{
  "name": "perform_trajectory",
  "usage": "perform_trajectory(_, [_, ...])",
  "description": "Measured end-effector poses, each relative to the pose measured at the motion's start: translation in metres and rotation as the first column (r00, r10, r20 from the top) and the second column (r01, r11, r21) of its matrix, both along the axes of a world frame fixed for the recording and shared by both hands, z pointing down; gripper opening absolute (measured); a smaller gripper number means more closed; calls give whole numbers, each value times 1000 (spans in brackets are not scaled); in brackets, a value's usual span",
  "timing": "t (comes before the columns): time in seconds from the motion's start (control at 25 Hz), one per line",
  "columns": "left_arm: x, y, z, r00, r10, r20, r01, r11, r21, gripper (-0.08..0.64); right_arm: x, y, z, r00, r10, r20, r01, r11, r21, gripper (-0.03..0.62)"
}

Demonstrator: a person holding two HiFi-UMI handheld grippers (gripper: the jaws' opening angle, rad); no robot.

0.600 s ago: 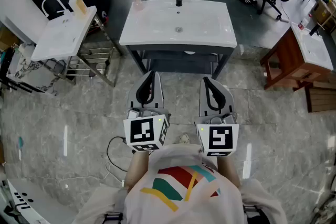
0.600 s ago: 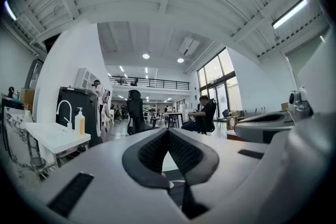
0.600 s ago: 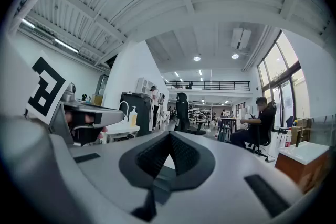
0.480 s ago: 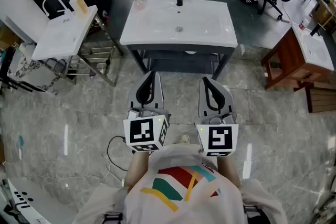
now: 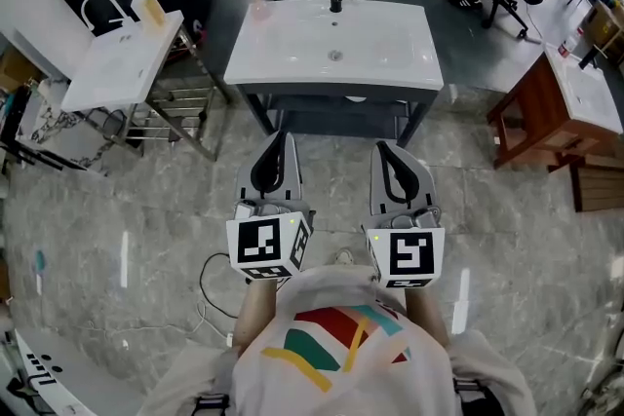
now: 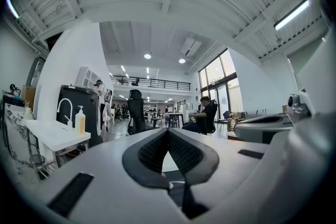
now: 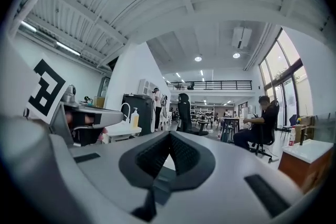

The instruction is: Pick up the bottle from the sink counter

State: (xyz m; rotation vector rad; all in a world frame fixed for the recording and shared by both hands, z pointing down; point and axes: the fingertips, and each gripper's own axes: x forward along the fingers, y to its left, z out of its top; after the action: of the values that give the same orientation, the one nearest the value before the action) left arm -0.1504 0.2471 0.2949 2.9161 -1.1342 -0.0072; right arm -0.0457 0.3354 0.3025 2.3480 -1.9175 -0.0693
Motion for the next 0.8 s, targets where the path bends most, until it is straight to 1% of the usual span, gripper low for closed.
perform_trajectory(0.08, [1, -4, 0, 1000, -1, -2, 1, 1000, -1, 18, 4, 0, -2, 1000, 4, 23, -5, 1000, 21, 12])
perform_trajectory(0.16, [3, -5, 3, 1000, -3, -3, 3, 1000, -6, 18, 9, 1, -3, 1000, 13, 21, -14, 999, 33, 12])
perform_trajectory(0.36, [2, -8, 7, 1000, -18, -11, 18, 999, -26, 18, 17, 1, 4, 999, 19, 27, -19, 1000, 11, 12])
perform_trajectory(0.56, [8, -14, 15, 1000, -14, 7, 14, 999, -40, 18, 20, -5, 9, 1000, 6, 29, -6, 1000, -2, 12])
perform_trajectory(0.8, [24, -26, 20, 1000, 4, -8, -4, 999, -43, 18, 34, -15, 12, 1000, 18, 1, -18, 1000, -13, 12])
